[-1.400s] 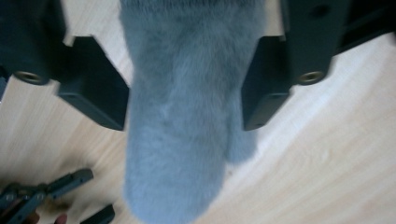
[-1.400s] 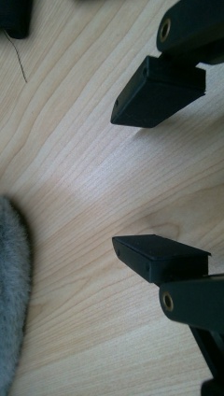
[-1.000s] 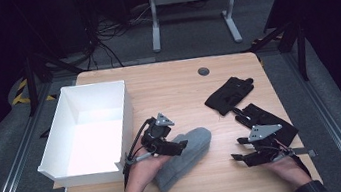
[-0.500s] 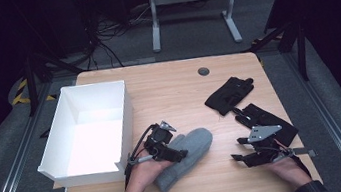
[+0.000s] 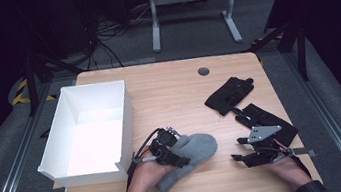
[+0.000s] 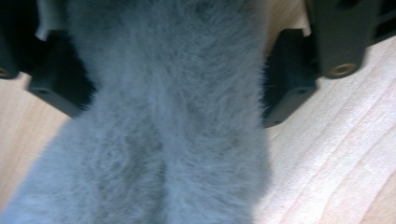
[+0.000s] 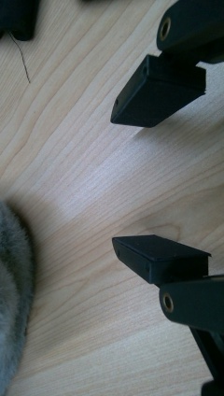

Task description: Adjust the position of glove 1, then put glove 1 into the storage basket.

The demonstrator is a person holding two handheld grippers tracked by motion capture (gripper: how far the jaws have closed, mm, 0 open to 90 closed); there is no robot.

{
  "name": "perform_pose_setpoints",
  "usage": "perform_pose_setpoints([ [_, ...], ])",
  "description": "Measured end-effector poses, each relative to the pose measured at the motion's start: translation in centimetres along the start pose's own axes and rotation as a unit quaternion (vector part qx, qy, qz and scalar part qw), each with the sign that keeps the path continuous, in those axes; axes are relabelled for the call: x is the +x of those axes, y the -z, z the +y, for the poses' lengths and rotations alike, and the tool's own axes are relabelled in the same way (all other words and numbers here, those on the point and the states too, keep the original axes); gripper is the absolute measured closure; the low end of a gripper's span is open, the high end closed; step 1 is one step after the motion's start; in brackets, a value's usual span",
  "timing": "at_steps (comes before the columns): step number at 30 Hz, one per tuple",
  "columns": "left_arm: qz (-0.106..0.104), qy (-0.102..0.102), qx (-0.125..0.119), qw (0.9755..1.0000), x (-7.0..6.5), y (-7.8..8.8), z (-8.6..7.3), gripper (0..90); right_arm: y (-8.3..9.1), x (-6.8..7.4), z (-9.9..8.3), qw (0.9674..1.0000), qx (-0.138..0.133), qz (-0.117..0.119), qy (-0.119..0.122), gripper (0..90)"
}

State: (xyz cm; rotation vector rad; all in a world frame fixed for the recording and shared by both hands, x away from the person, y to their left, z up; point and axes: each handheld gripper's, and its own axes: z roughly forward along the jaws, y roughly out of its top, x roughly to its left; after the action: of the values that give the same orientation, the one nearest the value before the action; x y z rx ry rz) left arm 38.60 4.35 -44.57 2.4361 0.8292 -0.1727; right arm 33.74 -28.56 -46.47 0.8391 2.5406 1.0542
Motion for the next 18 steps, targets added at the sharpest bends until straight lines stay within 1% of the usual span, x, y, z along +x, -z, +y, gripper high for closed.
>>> perform_pose_setpoints([
  [2, -0.009, -0.001, 0.0, 1.0, 0.05, 0.07, -0.02, 30.0, 0.0, 0.0, 0.0, 1.0, 0.0, 0.0, 0.0, 35.2],
  [4, -0.022, 0.0, 0.001, 0.9998, 0.12, 0.11, -0.03, 39.0, 0.0, -0.01, -0.01, 1.0, 0.0, 0.0, 0.0, 35.1],
  [5, -0.022, 0.0, 0.001, 0.9998, 0.12, 0.11, -0.03, 42.2, 0.0, -0.01, -0.01, 1.0, 0.0, 0.0, 0.0, 35.1],
  [6, -0.026, 0.001, 0.002, 0.9996, 0.18, 0.12, -0.03, 42.2, 0.0, -0.01, -0.01, 1.0, 0.0, 0.0, 0.0, 35.1],
  [8, -0.039, 0.007, 0.004, 0.9992, 0.42, 0.13, -0.04, 49.1, -0.01, -0.01, -0.01, 1.0, 0.0, 0.001, 0.0, 35.2],
  [10, -0.045, 0.01, 0.007, 0.9989, 0.6, 0.23, -0.01, 53.6, -0.02, -0.02, 0.0, 1.0, -0.001, 0.0, 0.0, 35.2],
  [12, -0.042, 0.009, 0.008, 0.999, 0.52, 0.37, 0.05, 58.3, -0.04, -0.03, 0.0, 1.0, -0.001, 0.0, 0.001, 35.1],
  [15, -0.043, 0.01, 0.004, 0.999, 0.43, 0.6, 0.05, 61.6, -0.08, -0.02, -0.15, 1.0, -0.008, 0.003, 0.003, 32.3],
  [18, -0.052, 0.014, -0.003, 0.9985, 0.55, 1.01, -0.01, 62.8, -0.28, 0.05, -0.46, 0.9997, -0.022, 0.006, 0.006, 26.9],
])
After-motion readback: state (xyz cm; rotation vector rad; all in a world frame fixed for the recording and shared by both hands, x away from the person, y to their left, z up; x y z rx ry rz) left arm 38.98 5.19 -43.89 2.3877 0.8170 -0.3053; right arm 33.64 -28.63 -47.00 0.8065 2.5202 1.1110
